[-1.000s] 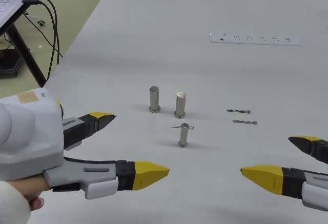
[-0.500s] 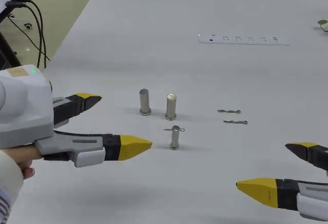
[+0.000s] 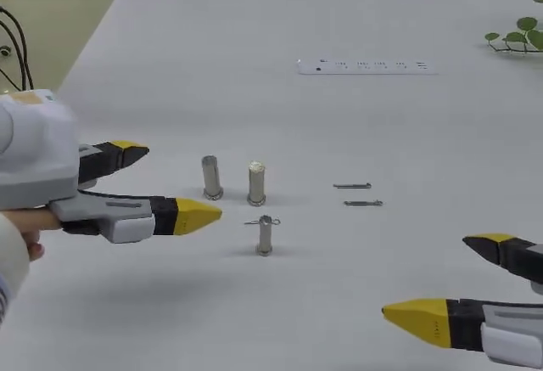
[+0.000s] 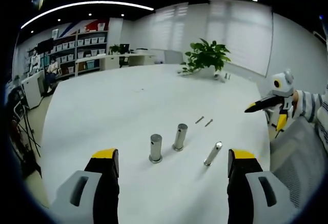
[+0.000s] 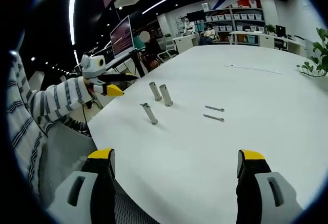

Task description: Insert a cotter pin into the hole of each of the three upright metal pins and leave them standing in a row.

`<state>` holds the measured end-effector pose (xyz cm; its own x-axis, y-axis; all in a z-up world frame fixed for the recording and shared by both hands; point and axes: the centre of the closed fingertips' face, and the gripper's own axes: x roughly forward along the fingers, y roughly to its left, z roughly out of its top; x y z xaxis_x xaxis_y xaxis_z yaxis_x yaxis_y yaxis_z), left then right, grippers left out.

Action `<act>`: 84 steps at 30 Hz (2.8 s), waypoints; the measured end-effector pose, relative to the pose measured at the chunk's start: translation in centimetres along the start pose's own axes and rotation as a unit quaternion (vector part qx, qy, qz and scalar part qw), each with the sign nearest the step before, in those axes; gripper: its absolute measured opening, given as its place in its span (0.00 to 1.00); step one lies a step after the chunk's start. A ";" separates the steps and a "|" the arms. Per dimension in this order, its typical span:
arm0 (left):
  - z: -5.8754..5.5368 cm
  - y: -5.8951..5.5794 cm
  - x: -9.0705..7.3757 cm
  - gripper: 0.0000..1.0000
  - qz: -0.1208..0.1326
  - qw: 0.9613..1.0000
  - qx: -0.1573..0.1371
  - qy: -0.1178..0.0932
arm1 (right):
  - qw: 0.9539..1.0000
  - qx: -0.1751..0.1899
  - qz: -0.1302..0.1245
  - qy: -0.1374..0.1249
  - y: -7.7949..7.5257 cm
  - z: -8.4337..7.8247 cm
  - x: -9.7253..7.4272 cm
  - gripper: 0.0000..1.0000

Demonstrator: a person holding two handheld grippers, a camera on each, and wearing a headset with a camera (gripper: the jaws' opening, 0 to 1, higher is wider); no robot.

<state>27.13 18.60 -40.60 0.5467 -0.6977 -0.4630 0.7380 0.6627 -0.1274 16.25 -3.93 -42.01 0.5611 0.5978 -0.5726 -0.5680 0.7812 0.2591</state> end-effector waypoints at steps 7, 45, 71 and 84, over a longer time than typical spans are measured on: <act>-0.3 0.7 1.5 0.74 -0.008 1.000 0.018 0.014 | 1.000 0.008 -0.008 -0.004 -0.1 0.0 -0.3 0.98; -2.4 3.2 6.9 0.31 0.005 0.996 0.063 0.070 | 1.000 -0.001 0.003 -0.010 0.6 0.2 -0.3 0.96; -1.9 3.0 7.4 0.09 0.002 0.994 0.083 0.066 | 1.000 -0.009 0.002 -0.014 0.6 0.5 -0.4 0.95; -1.6 1.2 5.0 0.09 -0.001 0.990 0.114 0.079 | 1.000 -0.009 -0.007 -0.017 0.2 0.5 -0.7 0.96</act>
<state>30.14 16.37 -44.45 0.4892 -0.6356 -0.5972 0.8189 0.5703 0.0638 16.06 -4.11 -41.19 0.5889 0.5931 -0.5490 -0.5711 0.7860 0.2366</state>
